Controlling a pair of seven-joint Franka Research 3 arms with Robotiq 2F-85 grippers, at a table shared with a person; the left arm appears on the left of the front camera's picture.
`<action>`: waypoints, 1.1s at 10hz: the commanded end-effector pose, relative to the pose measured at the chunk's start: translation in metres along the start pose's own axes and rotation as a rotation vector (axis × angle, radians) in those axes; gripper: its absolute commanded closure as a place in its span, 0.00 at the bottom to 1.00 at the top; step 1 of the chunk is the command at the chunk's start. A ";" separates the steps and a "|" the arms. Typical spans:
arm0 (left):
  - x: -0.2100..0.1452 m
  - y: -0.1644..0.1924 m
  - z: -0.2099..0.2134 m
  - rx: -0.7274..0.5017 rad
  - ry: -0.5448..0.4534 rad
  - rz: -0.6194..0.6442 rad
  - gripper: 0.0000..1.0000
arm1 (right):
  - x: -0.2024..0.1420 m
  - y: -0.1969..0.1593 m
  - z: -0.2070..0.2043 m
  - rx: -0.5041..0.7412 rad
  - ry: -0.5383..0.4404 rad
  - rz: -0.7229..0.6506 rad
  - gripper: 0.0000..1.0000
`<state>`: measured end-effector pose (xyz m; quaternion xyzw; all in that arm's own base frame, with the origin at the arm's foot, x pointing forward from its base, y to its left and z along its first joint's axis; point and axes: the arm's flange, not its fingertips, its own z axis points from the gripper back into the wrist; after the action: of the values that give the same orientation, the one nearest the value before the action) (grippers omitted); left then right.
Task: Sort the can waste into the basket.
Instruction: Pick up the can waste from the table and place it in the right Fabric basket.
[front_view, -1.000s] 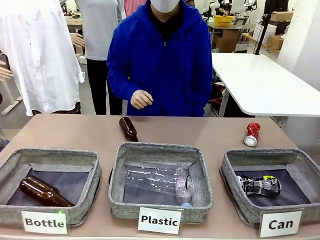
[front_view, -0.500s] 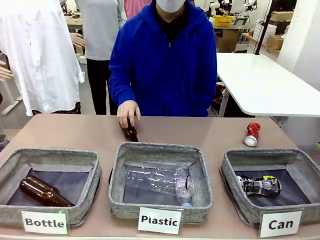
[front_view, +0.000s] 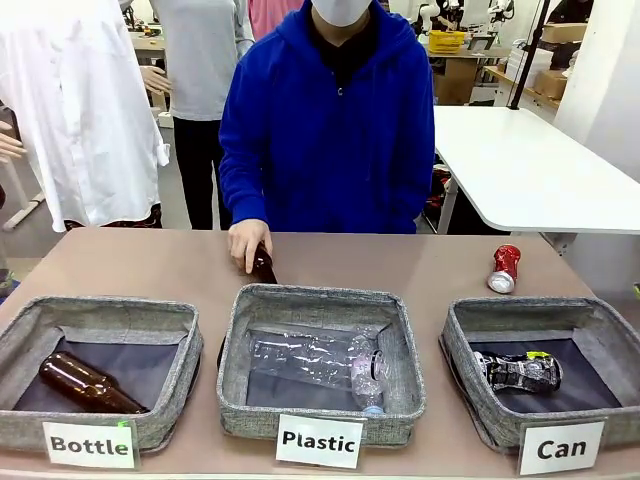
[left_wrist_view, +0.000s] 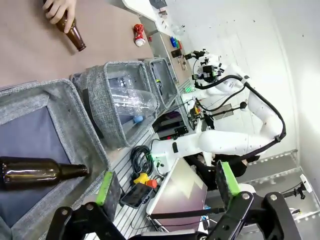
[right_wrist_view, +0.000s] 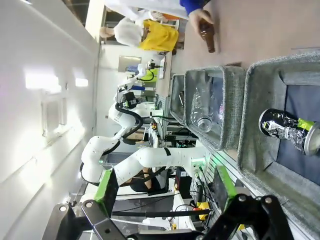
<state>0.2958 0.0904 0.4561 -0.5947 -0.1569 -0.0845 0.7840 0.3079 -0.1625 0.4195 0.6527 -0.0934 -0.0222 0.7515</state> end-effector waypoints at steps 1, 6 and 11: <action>0.001 -0.004 0.000 -0.020 -0.007 0.012 0.00 | -0.002 0.000 0.001 0.005 0.008 0.001 0.00; -0.020 -0.029 0.023 0.057 0.027 -0.087 0.00 | 0.035 0.017 -0.037 -0.426 0.048 0.157 0.00; -0.112 -0.080 0.150 0.125 0.013 -0.205 0.00 | 0.122 0.014 -0.112 -1.232 0.054 0.319 0.00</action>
<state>0.1441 0.1913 0.5311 -0.5188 -0.2104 -0.1402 0.8167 0.4376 -0.0803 0.4506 0.1783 -0.1777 0.0907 0.9635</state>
